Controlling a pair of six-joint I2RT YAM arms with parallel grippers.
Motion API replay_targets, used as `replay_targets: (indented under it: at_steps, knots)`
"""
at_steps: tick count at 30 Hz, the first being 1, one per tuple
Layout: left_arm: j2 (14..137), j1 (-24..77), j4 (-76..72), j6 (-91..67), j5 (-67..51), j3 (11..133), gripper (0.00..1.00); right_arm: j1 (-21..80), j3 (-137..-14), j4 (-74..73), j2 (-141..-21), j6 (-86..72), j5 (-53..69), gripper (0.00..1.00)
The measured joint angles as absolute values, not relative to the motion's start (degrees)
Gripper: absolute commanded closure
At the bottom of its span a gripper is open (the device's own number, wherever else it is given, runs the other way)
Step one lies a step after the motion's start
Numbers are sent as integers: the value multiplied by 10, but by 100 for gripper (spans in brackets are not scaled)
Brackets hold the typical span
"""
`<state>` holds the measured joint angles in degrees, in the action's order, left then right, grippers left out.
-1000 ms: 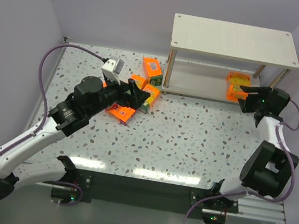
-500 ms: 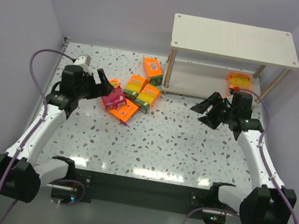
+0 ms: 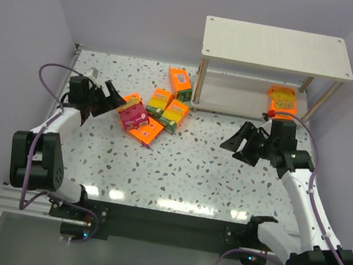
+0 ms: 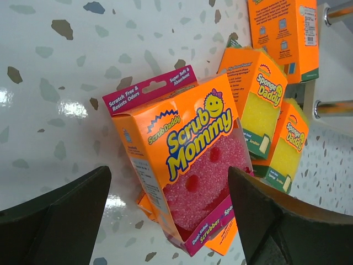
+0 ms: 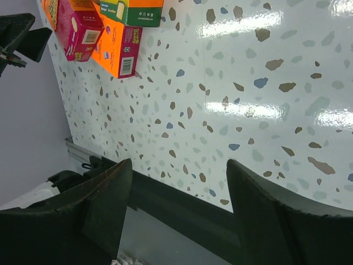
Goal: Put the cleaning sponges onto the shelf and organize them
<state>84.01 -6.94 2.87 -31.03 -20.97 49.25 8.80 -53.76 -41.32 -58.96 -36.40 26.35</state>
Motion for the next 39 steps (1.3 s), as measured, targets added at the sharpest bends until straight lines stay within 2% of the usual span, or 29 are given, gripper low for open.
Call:
replay_targets:
  at_steps: [16, 19, 23, 26, 32, 39]
  knots:
    - [880, -71, -173, -413, -260, 371, 11, 90, -504, -432, -565, -354, 264, 27]
    - [905, -71, -205, -427, -272, 369, 20, 90, -498, -432, -566, -354, 264, 28]
    - [929, -71, -238, -441, -294, 369, 45, 90, -497, -432, -566, -353, 264, 28]
    - [929, -72, -251, -439, -310, 371, 53, 90, -497, -432, -566, -353, 264, 29]
    - [913, -83, -235, -421, -357, 373, 55, 90, -497, -431, -566, -350, 265, 29]
    - [783, -85, -118, -343, -421, 396, 50, 90, -500, -437, -568, -337, 265, 28]
